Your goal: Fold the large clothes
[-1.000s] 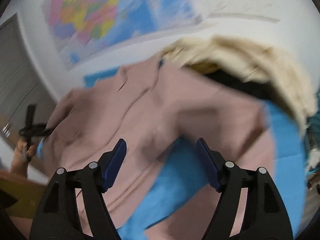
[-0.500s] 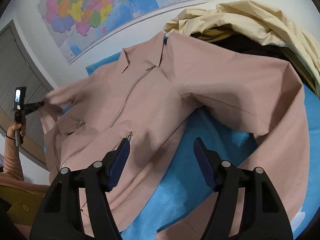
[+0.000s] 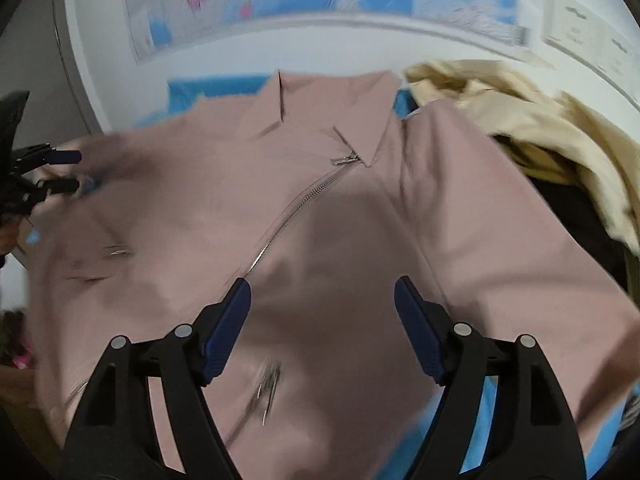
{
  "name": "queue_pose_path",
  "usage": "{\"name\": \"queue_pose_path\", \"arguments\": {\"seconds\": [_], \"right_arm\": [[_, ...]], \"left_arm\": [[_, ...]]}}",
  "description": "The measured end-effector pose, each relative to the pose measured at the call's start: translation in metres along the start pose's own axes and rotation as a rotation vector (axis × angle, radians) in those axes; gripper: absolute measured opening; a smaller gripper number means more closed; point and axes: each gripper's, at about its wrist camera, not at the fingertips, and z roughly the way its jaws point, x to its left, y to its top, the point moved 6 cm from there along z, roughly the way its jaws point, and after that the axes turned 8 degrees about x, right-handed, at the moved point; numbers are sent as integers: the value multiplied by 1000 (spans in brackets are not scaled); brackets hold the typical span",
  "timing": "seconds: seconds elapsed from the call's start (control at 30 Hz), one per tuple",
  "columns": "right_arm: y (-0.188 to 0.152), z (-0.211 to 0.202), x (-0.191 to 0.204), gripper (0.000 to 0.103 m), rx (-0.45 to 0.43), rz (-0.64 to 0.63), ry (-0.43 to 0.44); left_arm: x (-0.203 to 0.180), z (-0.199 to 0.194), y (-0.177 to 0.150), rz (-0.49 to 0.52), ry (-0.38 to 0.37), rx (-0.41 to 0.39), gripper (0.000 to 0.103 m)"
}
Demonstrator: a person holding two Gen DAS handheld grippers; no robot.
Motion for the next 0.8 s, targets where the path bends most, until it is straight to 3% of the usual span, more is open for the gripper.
{"name": "queue_pose_path", "arguments": {"seconds": [0.03, 0.07, 0.13, 0.2, 0.43, 0.5, 0.57, 0.67, 0.77, 0.8], "right_arm": [[4, 14, -1, 68, 31, -4, -28], [7, 27, -3, 53, 62, -18, -44], [15, 36, -8, 38, 55, -16, -38], [22, 40, -15, 2, 62, -26, -101], [38, 49, -41, 0, 40, 33, -115], [43, 54, -55, 0, 29, 46, -147], [47, 56, -66, 0, 21, 77, -127], [51, 58, -72, 0, 29, 75, -175], [47, 52, -73, 1, 53, 111, -130], [43, 46, -72, 9, 46, 121, -100]], "left_arm": [[-2, 15, -1, -4, 4, 32, 69], [-4, 26, -1, -11, 6, 56, 66], [3, 45, -1, -32, -6, 85, 65], [8, 53, -2, -58, -17, 88, 65], [31, 43, 12, -112, -45, 30, 63], [32, 51, 21, -109, -29, 45, 63], [29, 61, 29, -91, -9, 59, 65], [21, 70, 41, -30, 69, 59, 65], [19, 65, 46, -21, 56, 45, 65], [18, 60, 44, -5, 44, 29, 65]]}}
